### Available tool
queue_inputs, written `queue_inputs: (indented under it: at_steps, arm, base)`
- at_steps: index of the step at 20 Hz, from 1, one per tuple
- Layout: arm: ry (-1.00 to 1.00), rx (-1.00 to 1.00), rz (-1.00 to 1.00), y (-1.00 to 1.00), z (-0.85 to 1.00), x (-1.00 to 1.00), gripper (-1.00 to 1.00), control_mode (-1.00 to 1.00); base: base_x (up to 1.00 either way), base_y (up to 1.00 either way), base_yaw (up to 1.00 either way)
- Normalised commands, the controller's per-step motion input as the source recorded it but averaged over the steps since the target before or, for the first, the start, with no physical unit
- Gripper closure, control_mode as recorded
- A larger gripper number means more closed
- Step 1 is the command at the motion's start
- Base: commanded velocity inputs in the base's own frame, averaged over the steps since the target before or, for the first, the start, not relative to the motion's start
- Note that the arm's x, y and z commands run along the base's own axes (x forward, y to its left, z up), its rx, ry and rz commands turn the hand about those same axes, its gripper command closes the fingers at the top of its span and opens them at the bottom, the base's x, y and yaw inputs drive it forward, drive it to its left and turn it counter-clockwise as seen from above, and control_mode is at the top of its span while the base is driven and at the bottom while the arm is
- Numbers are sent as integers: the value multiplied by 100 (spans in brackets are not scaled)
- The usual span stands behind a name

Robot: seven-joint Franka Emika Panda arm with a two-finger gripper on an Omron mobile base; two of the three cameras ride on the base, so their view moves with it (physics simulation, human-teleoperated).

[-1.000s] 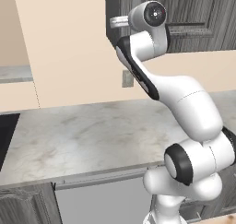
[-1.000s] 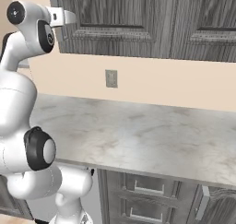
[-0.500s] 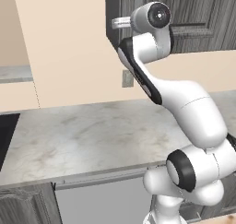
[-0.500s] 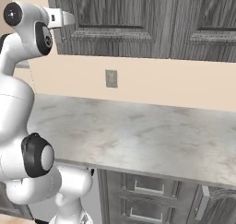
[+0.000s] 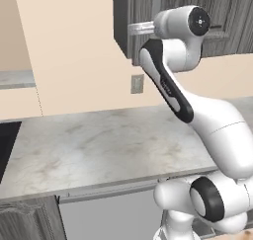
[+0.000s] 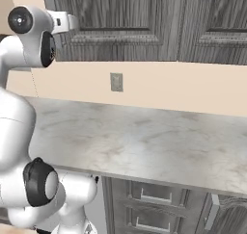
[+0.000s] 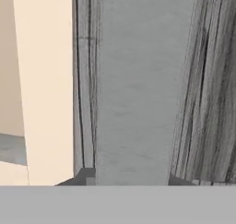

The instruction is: Open the cabinet, pick the kettle from the cabinet, and place it in the sink.

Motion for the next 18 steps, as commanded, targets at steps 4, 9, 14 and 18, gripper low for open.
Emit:
queue_inputs:
  at_steps: [4, 9, 14, 18]
  arm:
    - [-2, 2, 15, -13, 5, -49, 100, -100]
    - [0, 4, 12, -17, 7, -46, 100, -100]
    - [-2, 8, 11, -28, 9, -45, 100, -100]
    - [0, 12, 10, -35, 10, -44, 100, -100]
  base:
    - [0, 0, 0]
    - [0, 0, 0]
    - [0, 0, 0]
    - [0, 0, 0]
